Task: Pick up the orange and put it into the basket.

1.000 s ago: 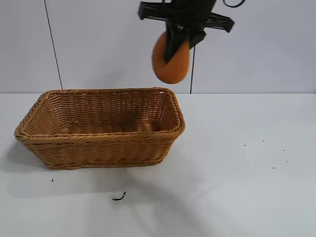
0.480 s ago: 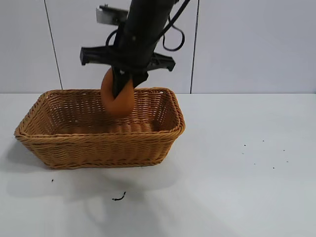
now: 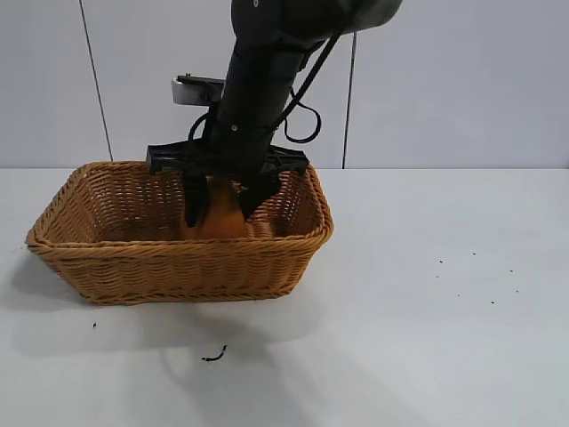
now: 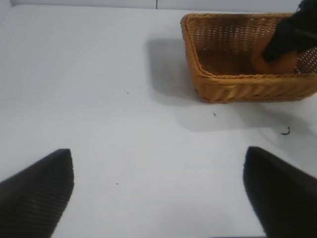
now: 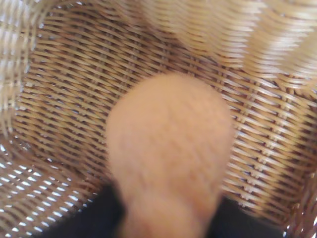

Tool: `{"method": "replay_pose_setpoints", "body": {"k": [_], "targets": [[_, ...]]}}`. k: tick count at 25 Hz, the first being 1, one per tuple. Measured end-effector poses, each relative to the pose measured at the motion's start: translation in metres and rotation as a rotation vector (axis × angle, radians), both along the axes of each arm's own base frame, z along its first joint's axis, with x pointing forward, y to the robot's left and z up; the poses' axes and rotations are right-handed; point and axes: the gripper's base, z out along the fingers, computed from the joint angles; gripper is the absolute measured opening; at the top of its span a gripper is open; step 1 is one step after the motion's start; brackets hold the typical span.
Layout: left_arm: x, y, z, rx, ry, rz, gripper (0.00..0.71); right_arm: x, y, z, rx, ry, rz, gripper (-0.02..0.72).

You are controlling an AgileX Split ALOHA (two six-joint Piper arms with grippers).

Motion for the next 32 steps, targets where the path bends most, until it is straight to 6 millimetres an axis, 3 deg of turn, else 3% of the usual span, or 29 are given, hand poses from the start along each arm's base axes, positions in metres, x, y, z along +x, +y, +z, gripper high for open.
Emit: {"method": "replay_pose_setpoints", "body": {"k": [4, 9, 12, 17, 21, 24, 28, 32], "targets": [[0.000, 0.000, 0.000, 0.000, 0.000, 0.000, 0.666, 0.014, -0.011, 0.035, 0.018, -0.117, -0.034, 0.694], [0.000, 0.000, 0.000, 0.000, 0.000, 0.000, 0.666, 0.035, -0.047, 0.042, 0.003, -0.139, -0.116, 0.694], [0.000, 0.000, 0.000, 0.000, 0.000, 0.000, 0.666, 0.053, -0.083, 0.041, -0.005, -0.137, -0.190, 0.694], [0.000, 0.000, 0.000, 0.000, 0.000, 0.000, 0.666, 0.080, -0.161, 0.041, -0.023, -0.140, -0.348, 0.694], [0.000, 0.000, 0.000, 0.000, 0.000, 0.000, 0.666, 0.092, -0.220, 0.041, -0.033, -0.139, -0.462, 0.694], [0.000, 0.000, 0.000, 0.000, 0.000, 0.000, 0.666, 0.096, -0.251, 0.041, -0.024, -0.134, -0.524, 0.694], [0.000, 0.000, 0.000, 0.000, 0.000, 0.000, 0.666, 0.096, -0.270, 0.040, -0.003, -0.120, -0.561, 0.694], [0.000, 0.000, 0.000, 0.000, 0.000, 0.000, 0.666, 0.086, -0.270, 0.038, 0.001, -0.072, -0.538, 0.694]]}}
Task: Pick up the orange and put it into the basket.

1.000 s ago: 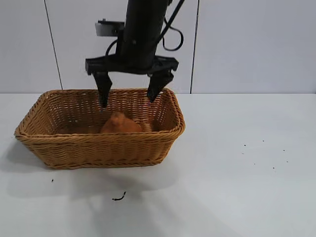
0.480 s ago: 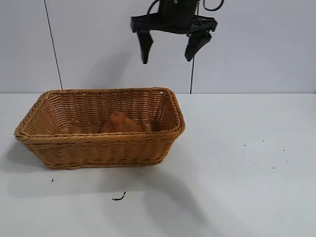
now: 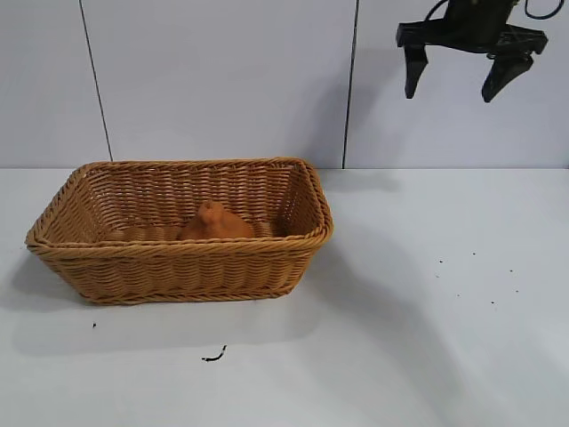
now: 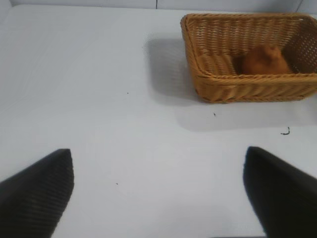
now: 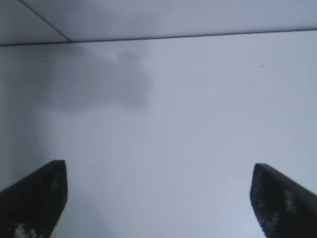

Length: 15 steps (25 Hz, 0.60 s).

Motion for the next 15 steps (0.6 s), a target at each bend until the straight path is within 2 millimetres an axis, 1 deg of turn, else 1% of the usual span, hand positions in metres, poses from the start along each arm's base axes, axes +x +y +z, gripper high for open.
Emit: {"method": "replay_pose_setpoints", "body": {"k": [1, 3, 4, 6, 7, 8, 11, 14, 15], "targets": [[0.000, 0.000, 0.000, 0.000, 0.000, 0.000, 0.666, -0.005, 0.001, -0.001, 0.013, 0.020, 0.011, 0.694], [0.000, 0.000, 0.000, 0.000, 0.001, 0.000, 0.666, -0.020, 0.002, 0.007, 0.027, 0.043, 0.025, 0.694], [0.000, 0.000, 0.000, 0.000, 0.001, 0.000, 0.666, -0.028, 0.002, 0.007, 0.027, 0.066, 0.034, 0.694], [0.000, 0.000, 0.000, 0.000, 0.000, 0.000, 0.666, -0.050, 0.002, 0.016, 0.025, 0.094, 0.045, 0.694], [0.000, 0.000, 0.000, 0.000, 0.000, 0.000, 0.666, -0.062, 0.001, 0.023, 0.023, 0.098, 0.048, 0.694], [0.000, 0.000, 0.000, 0.000, 0.000, 0.000, 0.666, -0.074, 0.001, 0.024, 0.022, 0.121, 0.051, 0.694], [0.000, 0.000, 0.000, 0.000, 0.000, 0.000, 0.666, -0.118, -0.001, 0.034, 0.017, 0.159, 0.064, 0.694], [0.000, 0.000, 0.000, 0.000, 0.000, 0.000, 0.666, -0.169, -0.004, 0.044, 0.014, 0.179, 0.073, 0.694], [0.000, 0.000, 0.000, 0.000, 0.000, 0.000, 0.666, -0.184, -0.004, 0.042, 0.012, 0.198, 0.078, 0.694]]}}
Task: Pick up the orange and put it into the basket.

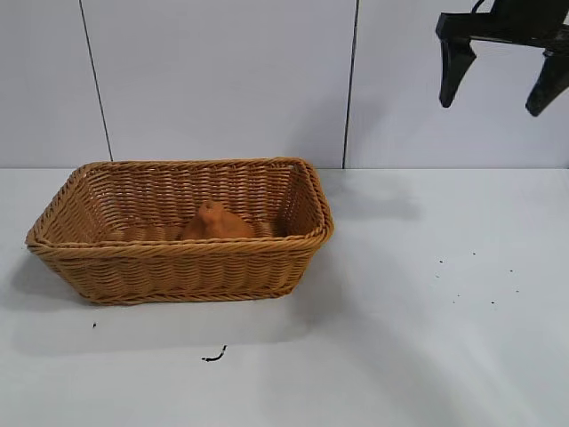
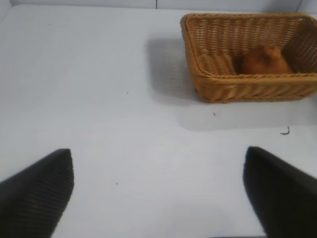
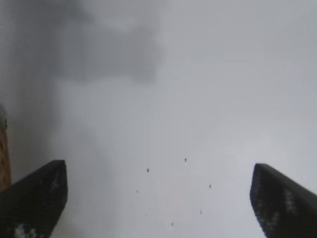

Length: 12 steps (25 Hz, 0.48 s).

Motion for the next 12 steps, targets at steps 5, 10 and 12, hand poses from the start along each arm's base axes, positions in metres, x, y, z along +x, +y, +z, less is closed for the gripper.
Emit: {"method": "replay_pose_setpoints", "body": {"k": [5, 10, 12], "targets": [[0.000, 0.000, 0.000, 0.000, 0.000, 0.000, 0.666, -0.080, -0.004, 0.000, -0.004, 0.009, 0.019, 0.694], [0.000, 0.000, 0.000, 0.000, 0.000, 0.000, 0.666, -0.148, -0.007, -0.012, -0.007, -0.022, 0.034, 0.694], [0.000, 0.000, 0.000, 0.000, 0.000, 0.000, 0.666, -0.174, -0.008, -0.021, -0.006, -0.078, 0.034, 0.694]]}}
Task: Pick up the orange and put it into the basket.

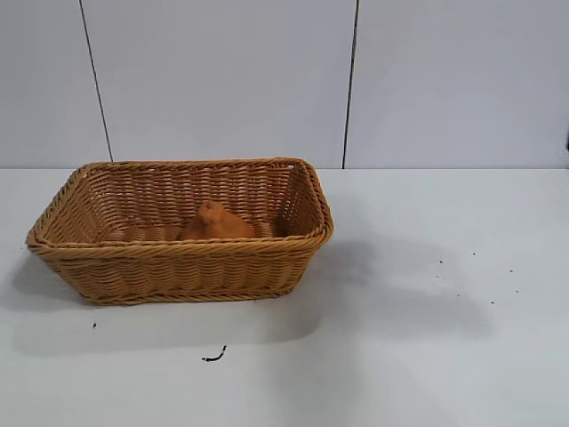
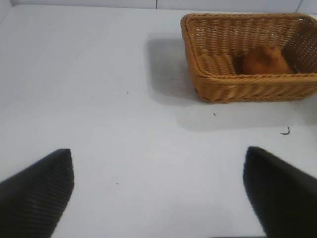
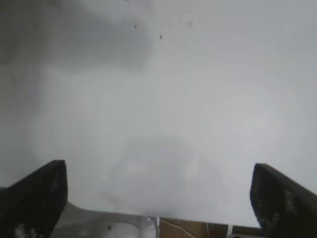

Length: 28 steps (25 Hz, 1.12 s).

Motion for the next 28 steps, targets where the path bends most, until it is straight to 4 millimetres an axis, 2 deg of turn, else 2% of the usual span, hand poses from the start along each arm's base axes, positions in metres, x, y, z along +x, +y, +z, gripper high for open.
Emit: {"method": "replay_pose_setpoints", "body": {"k": [6, 11, 18, 21, 28], "targets": [[0.000, 0.000, 0.000, 0.000, 0.000, 0.000, 0.666, -0.060, -0.003, -0.022, 0.010, -0.219, -0.005, 0.694], [0.000, 0.000, 0.000, 0.000, 0.000, 0.000, 0.666, -0.095, -0.004, -0.008, 0.026, -0.502, -0.006, 0.694], [0.000, 0.000, 0.000, 0.000, 0.000, 0.000, 0.666, -0.139, -0.006, 0.000, 0.043, -0.791, -0.005, 0.694], [0.000, 0.000, 0.000, 0.000, 0.000, 0.000, 0.666, -0.148, -0.006, 0.000, 0.046, -0.850, -0.005, 0.694], [0.000, 0.000, 0.000, 0.000, 0.000, 0.000, 0.666, -0.148, -0.006, -0.001, 0.047, -0.849, -0.005, 0.694]]}}
